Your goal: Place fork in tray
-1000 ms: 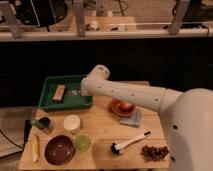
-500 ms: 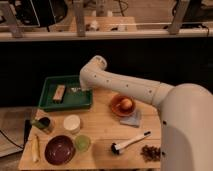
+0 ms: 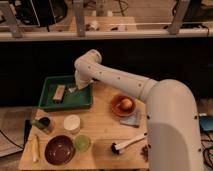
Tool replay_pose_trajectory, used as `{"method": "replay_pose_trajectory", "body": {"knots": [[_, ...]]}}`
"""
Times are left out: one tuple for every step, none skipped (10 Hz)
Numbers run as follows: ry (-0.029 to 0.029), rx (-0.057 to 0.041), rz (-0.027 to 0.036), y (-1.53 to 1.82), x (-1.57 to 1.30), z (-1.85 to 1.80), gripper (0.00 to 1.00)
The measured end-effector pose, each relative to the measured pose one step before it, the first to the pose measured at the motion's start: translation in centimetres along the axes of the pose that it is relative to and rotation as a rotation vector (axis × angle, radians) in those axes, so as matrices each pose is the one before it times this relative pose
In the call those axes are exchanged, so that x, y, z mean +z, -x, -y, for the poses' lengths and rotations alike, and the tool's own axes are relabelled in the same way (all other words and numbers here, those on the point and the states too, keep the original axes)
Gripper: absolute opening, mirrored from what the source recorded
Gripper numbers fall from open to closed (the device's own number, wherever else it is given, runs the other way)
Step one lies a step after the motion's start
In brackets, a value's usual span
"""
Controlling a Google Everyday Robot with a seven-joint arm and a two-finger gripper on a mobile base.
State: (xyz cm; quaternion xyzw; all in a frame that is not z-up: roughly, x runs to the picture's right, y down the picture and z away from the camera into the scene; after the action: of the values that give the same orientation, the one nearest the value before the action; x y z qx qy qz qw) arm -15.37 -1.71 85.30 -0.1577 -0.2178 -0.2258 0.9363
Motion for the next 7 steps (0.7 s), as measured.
{"method": "replay_pose_trajectory", "body": {"knots": [[0.02308,-0.04147,0.01771,0.482,0.59,0.378,0.0],[0.014,-0.02063,0.00984,0.137,0.342,0.232,0.0],[0.01657,-0.01726,0.01292,0.06,0.427,0.231,0.0],[0.01571,-0.01109,0.01321,-0.103,0.405,0.149,0.0],[0.01084,-0.0014,0.00923,-0.207,0.339,0.042,0.0],[0.00966,0.0007,0.00821,-0.189,0.364,-0.049,0.0],[0.0136,-0.00026,0.01194,-0.273,0.564,-0.074,0.0]]}}
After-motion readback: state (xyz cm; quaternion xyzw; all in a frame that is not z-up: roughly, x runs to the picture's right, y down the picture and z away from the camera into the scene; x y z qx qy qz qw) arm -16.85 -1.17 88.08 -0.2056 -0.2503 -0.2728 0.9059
